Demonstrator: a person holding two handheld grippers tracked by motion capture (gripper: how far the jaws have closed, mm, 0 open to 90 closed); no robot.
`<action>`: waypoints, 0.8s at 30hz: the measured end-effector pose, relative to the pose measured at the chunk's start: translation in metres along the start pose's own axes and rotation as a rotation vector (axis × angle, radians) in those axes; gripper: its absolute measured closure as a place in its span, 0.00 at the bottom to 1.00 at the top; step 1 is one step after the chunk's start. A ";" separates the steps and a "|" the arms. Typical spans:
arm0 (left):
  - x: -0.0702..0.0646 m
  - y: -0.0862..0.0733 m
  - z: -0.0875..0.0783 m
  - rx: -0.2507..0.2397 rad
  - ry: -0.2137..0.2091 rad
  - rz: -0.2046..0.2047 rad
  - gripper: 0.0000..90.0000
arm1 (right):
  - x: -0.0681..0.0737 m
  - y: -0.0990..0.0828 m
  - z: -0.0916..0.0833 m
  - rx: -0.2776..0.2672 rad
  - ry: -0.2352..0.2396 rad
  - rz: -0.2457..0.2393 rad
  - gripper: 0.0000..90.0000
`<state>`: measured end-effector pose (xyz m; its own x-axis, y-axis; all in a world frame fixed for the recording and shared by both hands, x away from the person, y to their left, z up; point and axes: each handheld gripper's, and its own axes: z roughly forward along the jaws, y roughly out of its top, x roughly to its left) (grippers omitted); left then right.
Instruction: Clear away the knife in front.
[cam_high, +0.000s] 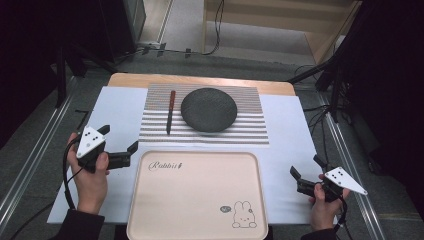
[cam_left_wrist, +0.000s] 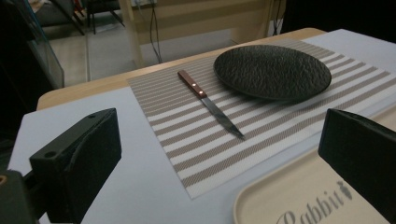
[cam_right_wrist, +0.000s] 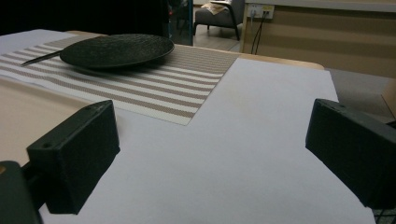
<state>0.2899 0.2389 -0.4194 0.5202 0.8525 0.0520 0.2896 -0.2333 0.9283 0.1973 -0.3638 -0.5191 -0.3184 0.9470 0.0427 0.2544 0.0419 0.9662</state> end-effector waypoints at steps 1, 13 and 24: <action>0.000 0.005 0.004 0.001 -0.008 -0.007 0.00 | 0.000 0.000 0.000 0.000 0.001 0.000 0.01; 0.010 0.038 0.045 0.036 -0.047 -0.035 0.00 | -0.001 -0.001 -0.002 -0.008 0.004 -0.002 0.01; 0.009 0.052 0.080 0.087 -0.089 -0.023 0.00 | 0.000 0.001 0.001 0.000 0.014 -0.009 0.01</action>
<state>0.3733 0.1969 -0.4001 0.5808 0.8140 -0.0055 0.3688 -0.2571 0.8933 0.1984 -0.3636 -0.5186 -0.3332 0.9421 0.0375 0.2511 0.0503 0.9667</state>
